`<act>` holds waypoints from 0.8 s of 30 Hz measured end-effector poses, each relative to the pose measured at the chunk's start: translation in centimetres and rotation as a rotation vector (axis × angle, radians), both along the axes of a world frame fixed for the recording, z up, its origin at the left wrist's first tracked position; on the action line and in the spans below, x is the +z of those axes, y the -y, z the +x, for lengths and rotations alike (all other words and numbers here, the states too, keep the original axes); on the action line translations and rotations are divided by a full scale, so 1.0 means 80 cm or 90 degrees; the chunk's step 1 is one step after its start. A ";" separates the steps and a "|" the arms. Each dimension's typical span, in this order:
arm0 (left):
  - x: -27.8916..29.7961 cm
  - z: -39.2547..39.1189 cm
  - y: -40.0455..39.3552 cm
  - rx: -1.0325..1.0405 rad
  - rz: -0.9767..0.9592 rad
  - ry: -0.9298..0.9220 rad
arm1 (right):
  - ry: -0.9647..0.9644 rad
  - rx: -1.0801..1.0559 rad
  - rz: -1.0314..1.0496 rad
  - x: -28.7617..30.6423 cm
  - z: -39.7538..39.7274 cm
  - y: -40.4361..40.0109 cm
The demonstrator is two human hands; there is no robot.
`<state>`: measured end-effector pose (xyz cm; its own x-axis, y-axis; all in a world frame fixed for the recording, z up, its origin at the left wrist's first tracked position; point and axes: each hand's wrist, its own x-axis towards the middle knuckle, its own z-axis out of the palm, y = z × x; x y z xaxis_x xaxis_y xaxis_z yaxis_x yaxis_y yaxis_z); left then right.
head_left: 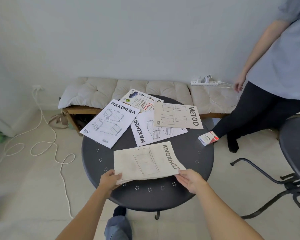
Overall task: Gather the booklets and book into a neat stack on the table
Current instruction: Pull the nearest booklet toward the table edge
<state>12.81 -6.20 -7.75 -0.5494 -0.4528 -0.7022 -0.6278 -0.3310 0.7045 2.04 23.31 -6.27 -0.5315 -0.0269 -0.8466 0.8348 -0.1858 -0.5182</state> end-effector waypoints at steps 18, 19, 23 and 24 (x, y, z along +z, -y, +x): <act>-0.028 0.052 -0.115 0.211 0.212 -0.012 | -0.096 0.154 0.142 -0.007 0.042 0.070; -0.029 0.050 -0.104 0.236 0.206 -0.014 | -0.104 0.169 0.154 -0.005 0.039 0.065; -0.027 0.038 -0.058 0.259 0.186 -0.035 | -0.128 0.242 0.195 0.000 0.019 0.048; -0.025 0.035 -0.049 0.231 0.173 -0.035 | -0.133 0.262 0.198 0.001 0.014 0.045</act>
<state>15.58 -2.29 -9.75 -0.4287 -0.4261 -0.7967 -0.4014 -0.7001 0.5905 3.16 19.67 -6.18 -0.6873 -0.0333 -0.7256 0.6801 0.3214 -0.6589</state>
